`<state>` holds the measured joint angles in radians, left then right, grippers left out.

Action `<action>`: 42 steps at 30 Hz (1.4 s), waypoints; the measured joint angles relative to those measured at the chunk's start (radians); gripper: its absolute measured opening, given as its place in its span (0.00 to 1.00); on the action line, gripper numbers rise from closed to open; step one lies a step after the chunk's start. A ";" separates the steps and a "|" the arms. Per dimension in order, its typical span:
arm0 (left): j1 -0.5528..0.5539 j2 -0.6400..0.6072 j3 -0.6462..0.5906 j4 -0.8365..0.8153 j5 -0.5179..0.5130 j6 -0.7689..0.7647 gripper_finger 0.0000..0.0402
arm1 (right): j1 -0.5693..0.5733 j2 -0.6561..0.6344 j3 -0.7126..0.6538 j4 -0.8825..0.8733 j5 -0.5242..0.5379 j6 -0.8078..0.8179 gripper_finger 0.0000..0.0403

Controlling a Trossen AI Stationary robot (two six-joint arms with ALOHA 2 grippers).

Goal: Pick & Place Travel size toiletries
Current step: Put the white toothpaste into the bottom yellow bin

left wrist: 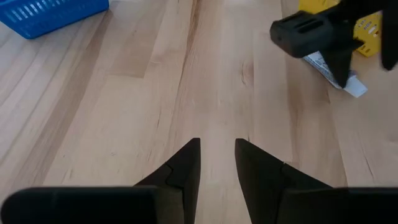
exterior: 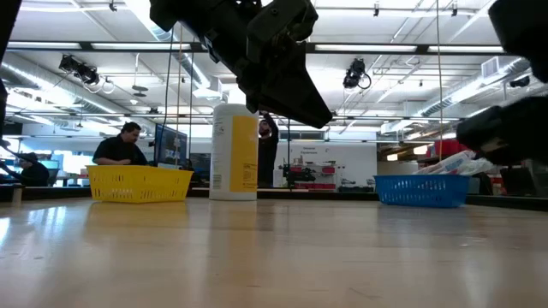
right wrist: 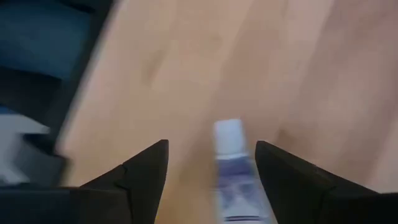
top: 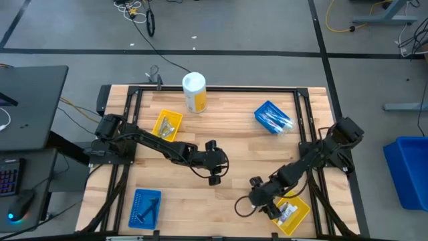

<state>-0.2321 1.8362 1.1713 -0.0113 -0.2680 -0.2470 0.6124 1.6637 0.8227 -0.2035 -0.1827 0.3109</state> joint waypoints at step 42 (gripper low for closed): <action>-0.002 0.000 0.000 -0.001 0.000 0.055 0.27 | -0.112 -0.232 -0.003 -0.067 0.076 0.037 0.24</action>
<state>-0.2340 1.8362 1.1713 -0.0124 -0.2680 -0.1917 0.5005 1.4319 0.8200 -0.2705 -0.1065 0.3479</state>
